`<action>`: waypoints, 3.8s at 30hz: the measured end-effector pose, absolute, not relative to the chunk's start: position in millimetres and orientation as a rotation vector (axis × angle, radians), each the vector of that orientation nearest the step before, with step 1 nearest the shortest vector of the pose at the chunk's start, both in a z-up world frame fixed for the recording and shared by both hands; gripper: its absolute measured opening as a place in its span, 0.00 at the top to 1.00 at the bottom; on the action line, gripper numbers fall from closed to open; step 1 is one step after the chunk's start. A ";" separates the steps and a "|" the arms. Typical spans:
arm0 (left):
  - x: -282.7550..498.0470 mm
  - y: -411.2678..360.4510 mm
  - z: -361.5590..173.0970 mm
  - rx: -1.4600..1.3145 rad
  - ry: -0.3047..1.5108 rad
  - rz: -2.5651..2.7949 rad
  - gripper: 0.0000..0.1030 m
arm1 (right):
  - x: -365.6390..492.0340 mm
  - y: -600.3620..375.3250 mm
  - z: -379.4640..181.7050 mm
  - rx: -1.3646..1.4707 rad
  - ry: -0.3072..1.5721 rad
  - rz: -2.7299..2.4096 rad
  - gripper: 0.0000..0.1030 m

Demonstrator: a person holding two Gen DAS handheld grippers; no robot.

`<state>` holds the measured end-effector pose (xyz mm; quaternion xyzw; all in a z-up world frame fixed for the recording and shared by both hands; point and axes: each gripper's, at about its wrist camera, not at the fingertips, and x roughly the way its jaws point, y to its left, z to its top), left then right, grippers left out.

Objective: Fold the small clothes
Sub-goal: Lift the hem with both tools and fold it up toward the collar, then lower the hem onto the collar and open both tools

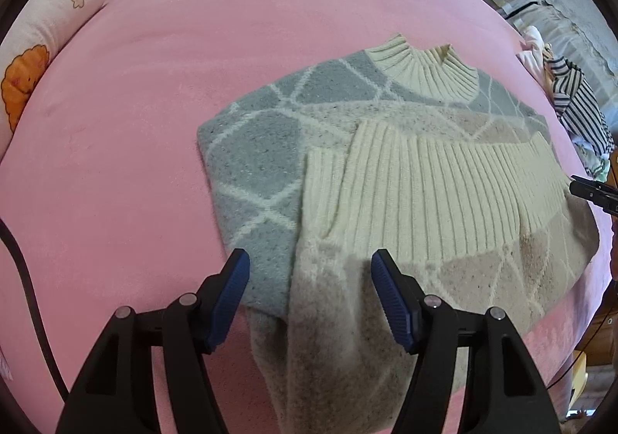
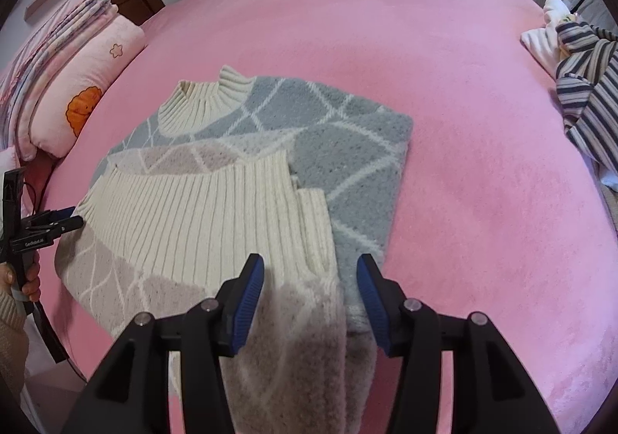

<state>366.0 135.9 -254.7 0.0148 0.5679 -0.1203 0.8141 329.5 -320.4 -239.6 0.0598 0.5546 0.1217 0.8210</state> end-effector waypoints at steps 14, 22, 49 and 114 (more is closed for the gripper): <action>377.9 113.7 -263.9 0.114 1.249 -0.326 0.55 | 347.5 -297.8 -257.8 0.108 1.249 0.320 0.55; 382.5 121.0 -271.0 0.059 1.274 -0.368 0.49 | 351.6 -311.4 -263.9 0.201 1.271 0.334 0.57; 417.2 109.5 -184.0 0.119 0.973 -0.099 0.91 | 383.4 -290.8 -176.9 0.063 0.917 0.198 0.93; 294.7 93.6 -264.6 -0.005 0.962 0.204 0.15 | 289.7 -220.6 -244.8 -0.099 0.955 0.056 0.83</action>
